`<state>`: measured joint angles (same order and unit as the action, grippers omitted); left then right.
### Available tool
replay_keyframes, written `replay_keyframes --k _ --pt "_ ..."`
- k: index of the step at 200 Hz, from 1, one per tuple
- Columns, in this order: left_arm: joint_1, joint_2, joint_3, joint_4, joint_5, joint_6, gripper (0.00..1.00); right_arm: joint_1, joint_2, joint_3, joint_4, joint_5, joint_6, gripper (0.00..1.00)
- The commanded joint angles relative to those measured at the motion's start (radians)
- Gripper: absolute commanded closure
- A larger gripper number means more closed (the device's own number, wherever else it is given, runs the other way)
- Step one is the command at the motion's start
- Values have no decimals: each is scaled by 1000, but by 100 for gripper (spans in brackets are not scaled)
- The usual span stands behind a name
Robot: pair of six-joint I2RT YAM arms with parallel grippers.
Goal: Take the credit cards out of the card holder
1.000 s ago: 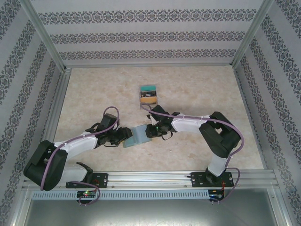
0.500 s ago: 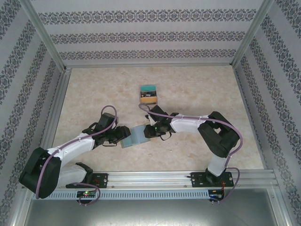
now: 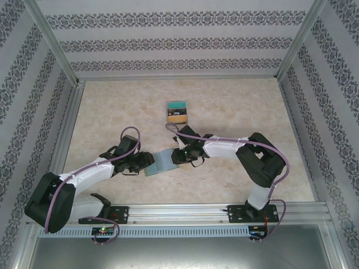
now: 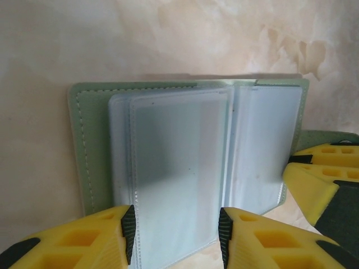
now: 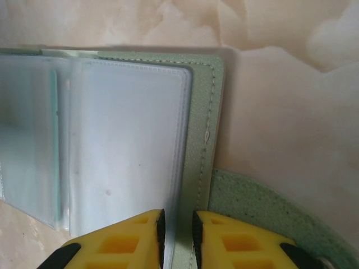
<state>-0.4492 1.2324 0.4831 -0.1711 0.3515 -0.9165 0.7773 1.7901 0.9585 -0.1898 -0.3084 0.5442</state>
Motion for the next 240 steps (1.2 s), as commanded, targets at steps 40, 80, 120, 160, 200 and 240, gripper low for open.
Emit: replay_keyframes --k 40,80,120,160,200,240 --pt "8 38 0 38 19 18 55 24 48 -6 -24 -3 4 74" --pt "5 37 -1 122 72 13 55 25 51 -6 -24 -5 7 74" --pt "-6 41 6 182 104 5 51 27 51 -11 -22 -5 8 74" --pt "-22 63 24 213 132 5 44 27 52 -7 -24 -4 8 73" --pt "-40 82 48 264 166 -1 43 27 52 -11 -24 -3 9 73" --pt "-48 85 55 322 211 -7 43 27 55 -10 -24 -3 10 73"
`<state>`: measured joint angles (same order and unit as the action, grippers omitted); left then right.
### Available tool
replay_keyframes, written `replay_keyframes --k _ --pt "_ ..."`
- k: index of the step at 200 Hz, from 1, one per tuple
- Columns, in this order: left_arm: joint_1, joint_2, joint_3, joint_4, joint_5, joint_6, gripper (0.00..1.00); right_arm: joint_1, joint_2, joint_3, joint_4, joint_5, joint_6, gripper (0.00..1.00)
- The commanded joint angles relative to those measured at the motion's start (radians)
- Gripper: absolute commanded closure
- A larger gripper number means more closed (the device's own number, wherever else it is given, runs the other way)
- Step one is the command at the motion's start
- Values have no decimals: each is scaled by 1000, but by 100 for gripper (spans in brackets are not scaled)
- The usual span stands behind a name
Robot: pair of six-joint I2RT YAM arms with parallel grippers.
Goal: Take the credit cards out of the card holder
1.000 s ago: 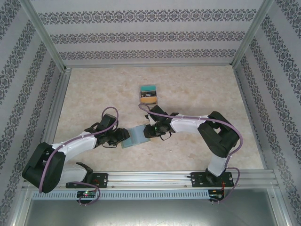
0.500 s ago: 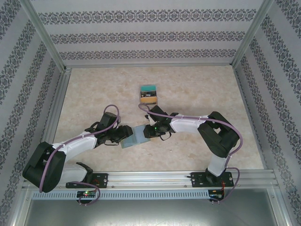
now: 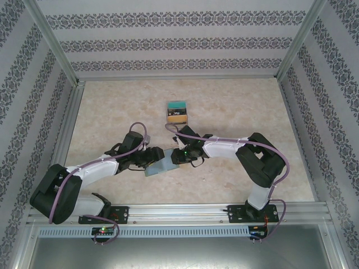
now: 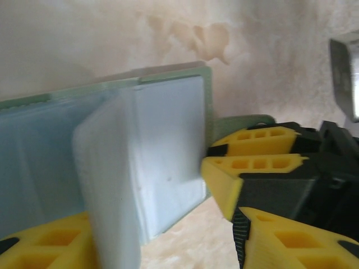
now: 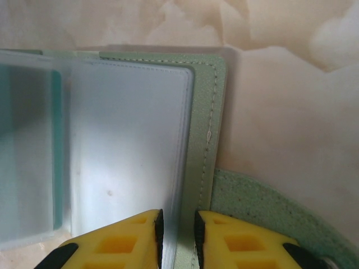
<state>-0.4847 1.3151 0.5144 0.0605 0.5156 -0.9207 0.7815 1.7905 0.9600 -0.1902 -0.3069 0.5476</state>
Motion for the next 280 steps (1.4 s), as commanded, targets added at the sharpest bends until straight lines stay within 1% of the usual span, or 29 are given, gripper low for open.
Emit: replay_keyframes --k 1,90,120,157,170,186,199,213,237,263,280 --pt "-12 2 25 91 48 -3 43 22 55 -11 -23 -5 6 73" --pt "-13 0 34 43 10 9 45 23 68 6 -29 -8 2 73" --pt "-10 -45 35 -36 -80 20 43 21 70 9 -31 -8 0 73" --pt "15 -122 0 -97 -142 16 43 21 67 24 -40 -13 -9 73" --pt "26 -152 -15 -141 -173 21 46 22 64 32 -44 -14 -13 73" --pt "38 -183 -37 -203 -208 30 56 24 55 44 -50 -16 -19 73" --pt "52 -205 -63 -226 -211 34 58 28 48 61 -61 -20 -26 73" --pt "58 -227 -90 -233 -216 33 62 38 42 84 -67 -34 -42 73" --pt "60 -241 -123 -219 -212 23 62 78 49 151 -95 -45 -70 72" --pt "61 -240 -123 -208 -202 22 62 127 85 237 -147 -49 -111 72" --pt "60 -247 -119 -222 -207 21 62 146 91 259 -151 -59 -130 71"
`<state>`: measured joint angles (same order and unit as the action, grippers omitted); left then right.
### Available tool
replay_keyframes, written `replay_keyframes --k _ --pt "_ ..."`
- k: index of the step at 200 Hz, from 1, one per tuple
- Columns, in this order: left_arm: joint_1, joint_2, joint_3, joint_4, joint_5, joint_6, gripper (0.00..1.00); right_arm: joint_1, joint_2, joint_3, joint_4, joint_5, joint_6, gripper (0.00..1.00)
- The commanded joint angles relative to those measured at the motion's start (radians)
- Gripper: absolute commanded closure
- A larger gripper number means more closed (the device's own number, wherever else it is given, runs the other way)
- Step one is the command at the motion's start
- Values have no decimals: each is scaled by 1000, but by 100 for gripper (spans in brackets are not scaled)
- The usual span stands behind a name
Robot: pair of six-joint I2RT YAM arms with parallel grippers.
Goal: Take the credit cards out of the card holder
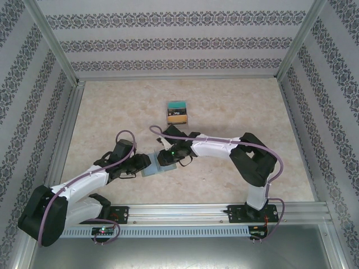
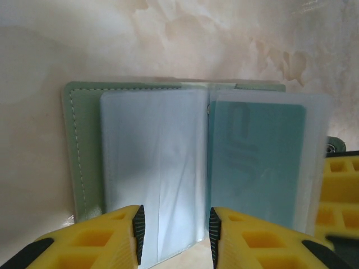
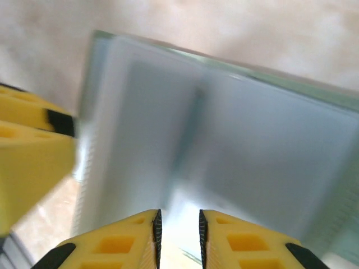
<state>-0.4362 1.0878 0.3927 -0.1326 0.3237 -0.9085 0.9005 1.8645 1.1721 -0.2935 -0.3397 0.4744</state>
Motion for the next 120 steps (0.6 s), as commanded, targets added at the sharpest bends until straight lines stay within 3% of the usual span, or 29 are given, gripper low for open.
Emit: replay_keyframes --k 1,69,120 --pt "11 -20 4 -30 -16 9 62 28 18 47 -48 -27 -58 71" --pt "28 -172 12 -137 -92 -16 62 10 9 -8 -66 55 -28 71" --pt "28 -122 -5 -6 18 -17 61 -22 -30 -36 -90 142 -24 71"
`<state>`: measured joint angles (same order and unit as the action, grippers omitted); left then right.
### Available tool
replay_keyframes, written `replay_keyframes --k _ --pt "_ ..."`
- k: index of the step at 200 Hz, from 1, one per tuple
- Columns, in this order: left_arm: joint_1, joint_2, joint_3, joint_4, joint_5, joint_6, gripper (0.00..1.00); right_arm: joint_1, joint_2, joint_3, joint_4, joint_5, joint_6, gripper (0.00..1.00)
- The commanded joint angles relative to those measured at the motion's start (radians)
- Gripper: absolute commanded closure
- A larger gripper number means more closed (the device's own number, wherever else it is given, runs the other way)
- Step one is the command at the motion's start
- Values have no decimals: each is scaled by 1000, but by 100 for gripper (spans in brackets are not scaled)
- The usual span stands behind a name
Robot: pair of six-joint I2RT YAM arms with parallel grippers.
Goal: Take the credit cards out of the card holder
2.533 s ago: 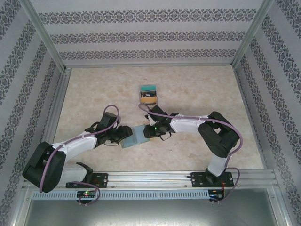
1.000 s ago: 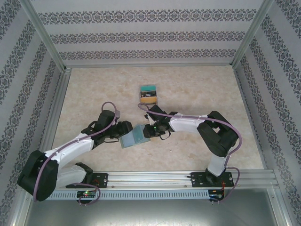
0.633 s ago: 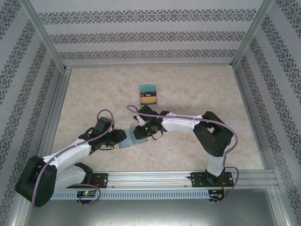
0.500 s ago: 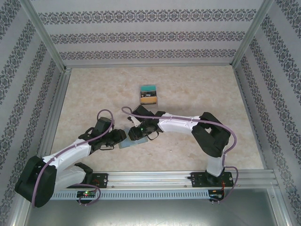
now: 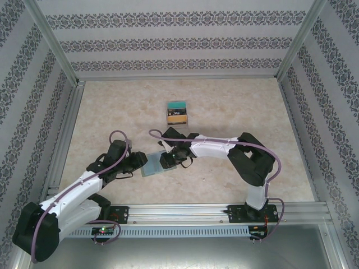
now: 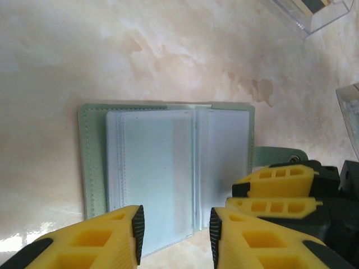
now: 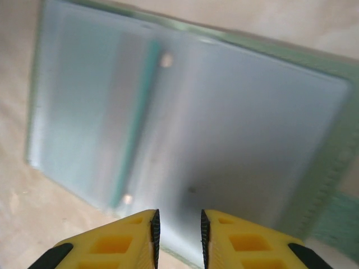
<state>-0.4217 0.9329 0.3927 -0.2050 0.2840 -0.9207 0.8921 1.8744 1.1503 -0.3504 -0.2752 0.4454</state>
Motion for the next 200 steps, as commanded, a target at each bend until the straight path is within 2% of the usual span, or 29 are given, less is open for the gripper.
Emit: replay_keyframes --k 1,57,101,200 --pt "14 35 -5 69 60 -4 61 -14 -40 -15 -34 81 4 71" --pt "14 136 8 130 90 -1 61 -34 -52 -48 -49 138 10 71" --pt "14 172 15 88 58 11 62 -34 -40 -63 -38 134 19 71" --pt "13 256 15 106 74 21 63 -30 -18 -75 -24 121 30 71"
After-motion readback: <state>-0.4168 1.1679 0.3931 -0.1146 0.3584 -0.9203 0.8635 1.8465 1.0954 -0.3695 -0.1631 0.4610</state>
